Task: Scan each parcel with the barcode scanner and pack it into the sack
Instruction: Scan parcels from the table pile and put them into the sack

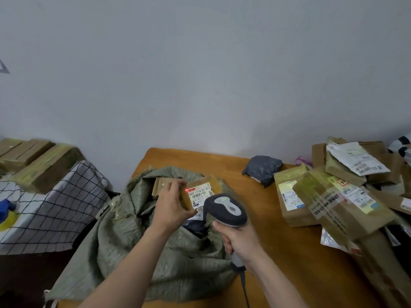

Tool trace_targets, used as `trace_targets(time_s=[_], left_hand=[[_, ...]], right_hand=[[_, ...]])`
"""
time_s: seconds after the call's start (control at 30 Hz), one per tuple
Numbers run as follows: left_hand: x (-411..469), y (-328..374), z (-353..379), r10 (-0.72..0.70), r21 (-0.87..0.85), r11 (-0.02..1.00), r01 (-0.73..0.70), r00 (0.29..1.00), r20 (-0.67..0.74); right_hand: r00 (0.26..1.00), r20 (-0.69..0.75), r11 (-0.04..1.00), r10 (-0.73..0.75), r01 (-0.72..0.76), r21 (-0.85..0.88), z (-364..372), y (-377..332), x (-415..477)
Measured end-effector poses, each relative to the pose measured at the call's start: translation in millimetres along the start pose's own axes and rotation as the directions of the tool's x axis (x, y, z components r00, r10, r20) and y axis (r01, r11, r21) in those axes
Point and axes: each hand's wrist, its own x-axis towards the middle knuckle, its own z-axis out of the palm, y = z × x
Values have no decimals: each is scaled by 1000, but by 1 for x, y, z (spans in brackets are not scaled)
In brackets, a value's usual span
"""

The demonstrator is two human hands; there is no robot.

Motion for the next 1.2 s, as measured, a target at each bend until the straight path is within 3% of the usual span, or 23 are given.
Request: trace_targets(time_s=[0.1,0.47,0.57,0.67,0.73,1.2], left_hand=[[6,-8,-1,58,28,998,-58,998,-24],[33,-49,8,41,54,998,-42,999,27],[32,-68,12,-144,69,988,139,988,63],[23,-94,14,-417,104,908,407,903,107],[14,-111,18,-519,147,854,500,841,153],[-15,-122,39,-622,418,761,496,742,251]], right_hand=[[999,11,999,32,-32,-16,14,0,9],[997,-6,996,76,-76,-48,36,6,41],[993,-25,993,114,-115,-31,40,9,50],[986,-58,987,158,-160,-28,46,11,61],[979,-91,983,184,-185,-2,52,13,71],[956,-149,967,251,-255,-7,72,40,86]])
